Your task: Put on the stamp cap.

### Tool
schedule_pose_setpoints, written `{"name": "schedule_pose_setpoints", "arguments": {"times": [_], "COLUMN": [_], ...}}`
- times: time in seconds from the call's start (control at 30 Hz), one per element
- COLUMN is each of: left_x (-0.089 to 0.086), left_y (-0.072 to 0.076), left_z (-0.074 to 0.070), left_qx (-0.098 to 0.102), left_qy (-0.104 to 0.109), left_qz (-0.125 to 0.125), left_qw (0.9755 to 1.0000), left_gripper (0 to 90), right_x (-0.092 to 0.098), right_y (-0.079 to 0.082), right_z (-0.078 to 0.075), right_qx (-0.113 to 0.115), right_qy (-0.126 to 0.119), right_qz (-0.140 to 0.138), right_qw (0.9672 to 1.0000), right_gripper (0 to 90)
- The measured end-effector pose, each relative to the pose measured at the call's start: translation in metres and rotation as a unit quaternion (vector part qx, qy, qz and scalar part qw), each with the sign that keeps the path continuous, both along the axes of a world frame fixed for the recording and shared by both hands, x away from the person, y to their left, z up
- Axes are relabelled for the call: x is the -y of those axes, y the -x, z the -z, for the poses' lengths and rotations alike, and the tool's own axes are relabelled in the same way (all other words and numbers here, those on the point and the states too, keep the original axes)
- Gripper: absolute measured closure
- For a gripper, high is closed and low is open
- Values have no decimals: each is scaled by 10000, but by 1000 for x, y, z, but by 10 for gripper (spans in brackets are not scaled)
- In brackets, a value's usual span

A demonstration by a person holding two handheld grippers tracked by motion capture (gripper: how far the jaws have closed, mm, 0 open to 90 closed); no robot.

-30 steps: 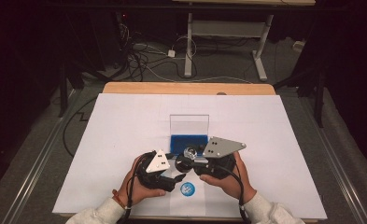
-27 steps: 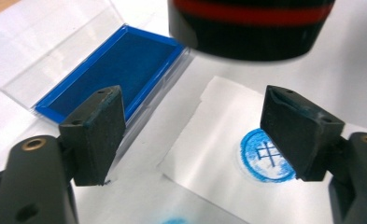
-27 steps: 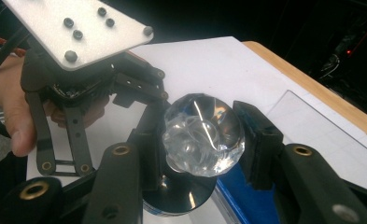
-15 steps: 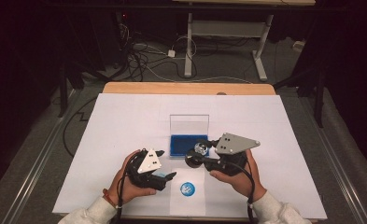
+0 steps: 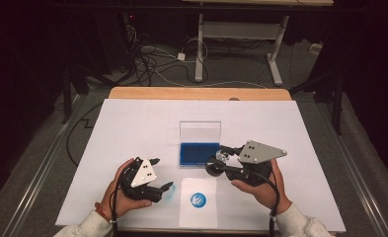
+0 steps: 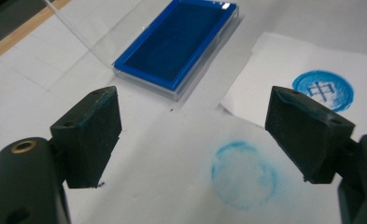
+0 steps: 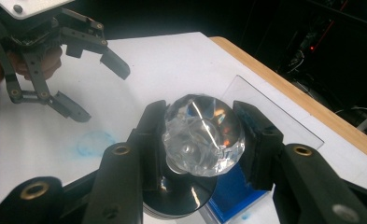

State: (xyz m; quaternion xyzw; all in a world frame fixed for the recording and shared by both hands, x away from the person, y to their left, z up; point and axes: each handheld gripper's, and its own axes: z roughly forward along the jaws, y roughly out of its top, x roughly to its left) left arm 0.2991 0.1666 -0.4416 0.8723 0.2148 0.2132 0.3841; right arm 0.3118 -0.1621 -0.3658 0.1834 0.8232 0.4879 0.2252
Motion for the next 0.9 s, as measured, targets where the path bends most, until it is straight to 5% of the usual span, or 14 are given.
{"name": "schedule_pose_setpoints", "arguments": {"times": [0.43,0.9], "left_x": [-21,-51], "left_y": [10,16], "left_z": [12,28], "left_qx": [156,-126], "left_qy": [-180,32], "left_qz": [-65,-319], "left_qw": [9997,9994], "left_gripper": [180,180], "right_x": [13,23], "right_y": [3,1], "right_z": [-1,-1], "right_qx": [12,-9], "right_qy": [27,49], "right_qz": [157,390], "right_qw": [9999,9992], "right_gripper": [577,577]}}
